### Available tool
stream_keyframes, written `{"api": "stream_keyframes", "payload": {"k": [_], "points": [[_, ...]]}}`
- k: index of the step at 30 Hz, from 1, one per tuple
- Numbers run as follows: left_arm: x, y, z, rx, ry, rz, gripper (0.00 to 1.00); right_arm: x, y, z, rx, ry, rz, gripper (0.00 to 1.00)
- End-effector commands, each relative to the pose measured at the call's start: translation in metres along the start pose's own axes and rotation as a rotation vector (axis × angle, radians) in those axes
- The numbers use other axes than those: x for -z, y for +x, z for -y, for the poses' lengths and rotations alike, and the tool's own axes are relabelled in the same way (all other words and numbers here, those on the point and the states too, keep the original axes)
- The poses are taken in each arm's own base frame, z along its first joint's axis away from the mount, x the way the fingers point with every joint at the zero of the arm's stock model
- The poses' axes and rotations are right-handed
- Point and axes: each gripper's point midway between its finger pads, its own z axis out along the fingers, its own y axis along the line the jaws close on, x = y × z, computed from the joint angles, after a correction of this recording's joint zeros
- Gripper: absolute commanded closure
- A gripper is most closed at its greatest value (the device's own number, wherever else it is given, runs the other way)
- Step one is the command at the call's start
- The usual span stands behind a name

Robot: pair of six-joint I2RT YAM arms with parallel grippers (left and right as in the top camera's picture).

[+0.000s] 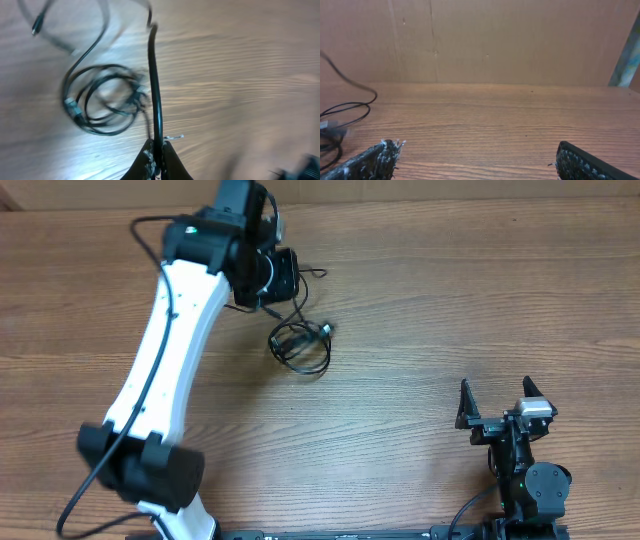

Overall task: Untangle cables
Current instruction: 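Lift the held cable with the left gripper up and toward the back-left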

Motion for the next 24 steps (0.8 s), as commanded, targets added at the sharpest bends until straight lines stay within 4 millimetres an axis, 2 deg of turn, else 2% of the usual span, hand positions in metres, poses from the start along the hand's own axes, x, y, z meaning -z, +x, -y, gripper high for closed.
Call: {"api": "stream_keyframes", "payload": {"k": [1,5,10,17,21,24], "points": [[0.059,-0.005,0.05,-0.1,0.204,0.107,0.96,0.0,0.002,-0.001,-0.003,-0.003,0.003,0.0],[0.094,-0.006,0.086,-0.167,0.37,0.179,0.96,0.0,0.002,-0.001,-0.003,-0.003,0.003,0.0],[0.125,-0.014,0.112,-0.184,0.488,0.262,0.96,0.0,0.002,-0.001,-0.003,-0.003,0.003,0.0],[0.18,-0.042,0.151,-0.187,0.675,0.445,0.96,0.0,0.002,-0.001,-0.003,-0.003,0.003,0.0],[0.225,-0.063,0.171,-0.151,0.822,0.571,0.96,0.0,0.002,-0.001,-0.003,-0.003,0.003,0.0],[0.262,-0.079,0.177,-0.125,0.929,0.665,0.96,0.0,0.002,-0.001,-0.003,-0.003,0.003,0.0]]}}
